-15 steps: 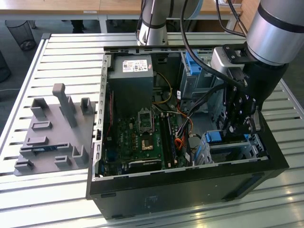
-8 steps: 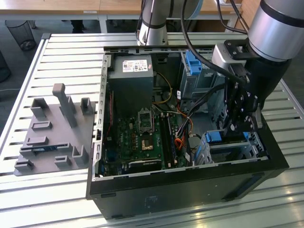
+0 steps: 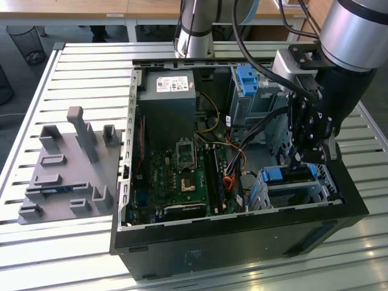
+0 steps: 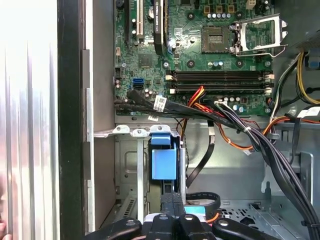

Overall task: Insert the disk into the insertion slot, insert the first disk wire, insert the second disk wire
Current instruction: 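Insert the second disk wire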

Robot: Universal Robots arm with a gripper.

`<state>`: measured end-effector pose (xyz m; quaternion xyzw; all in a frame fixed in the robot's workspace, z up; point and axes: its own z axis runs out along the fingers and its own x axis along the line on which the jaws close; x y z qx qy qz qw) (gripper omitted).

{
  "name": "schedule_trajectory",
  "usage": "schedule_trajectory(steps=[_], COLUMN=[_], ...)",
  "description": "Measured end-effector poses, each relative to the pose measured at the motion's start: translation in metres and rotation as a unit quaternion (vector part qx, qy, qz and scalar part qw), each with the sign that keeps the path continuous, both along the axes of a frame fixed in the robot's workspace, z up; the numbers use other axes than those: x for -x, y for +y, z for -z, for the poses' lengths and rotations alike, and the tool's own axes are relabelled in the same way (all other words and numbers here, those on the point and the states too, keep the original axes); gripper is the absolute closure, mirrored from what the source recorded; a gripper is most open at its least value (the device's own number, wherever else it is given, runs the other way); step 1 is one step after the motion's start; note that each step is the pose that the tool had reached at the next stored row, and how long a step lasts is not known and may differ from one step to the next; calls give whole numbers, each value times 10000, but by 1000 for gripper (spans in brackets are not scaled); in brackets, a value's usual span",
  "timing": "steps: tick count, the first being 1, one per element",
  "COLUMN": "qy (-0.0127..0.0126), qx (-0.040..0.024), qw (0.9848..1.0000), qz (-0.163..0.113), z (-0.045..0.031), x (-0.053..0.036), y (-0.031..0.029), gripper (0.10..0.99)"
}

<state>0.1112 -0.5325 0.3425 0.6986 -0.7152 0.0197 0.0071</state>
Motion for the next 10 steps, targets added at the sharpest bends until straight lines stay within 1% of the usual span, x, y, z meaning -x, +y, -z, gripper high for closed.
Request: schedule_trajectory(steps=[10], qy=[2], qx=[0], qw=[10000], qz=[0], z=[-51], x=[0], y=[0], gripper=[980])
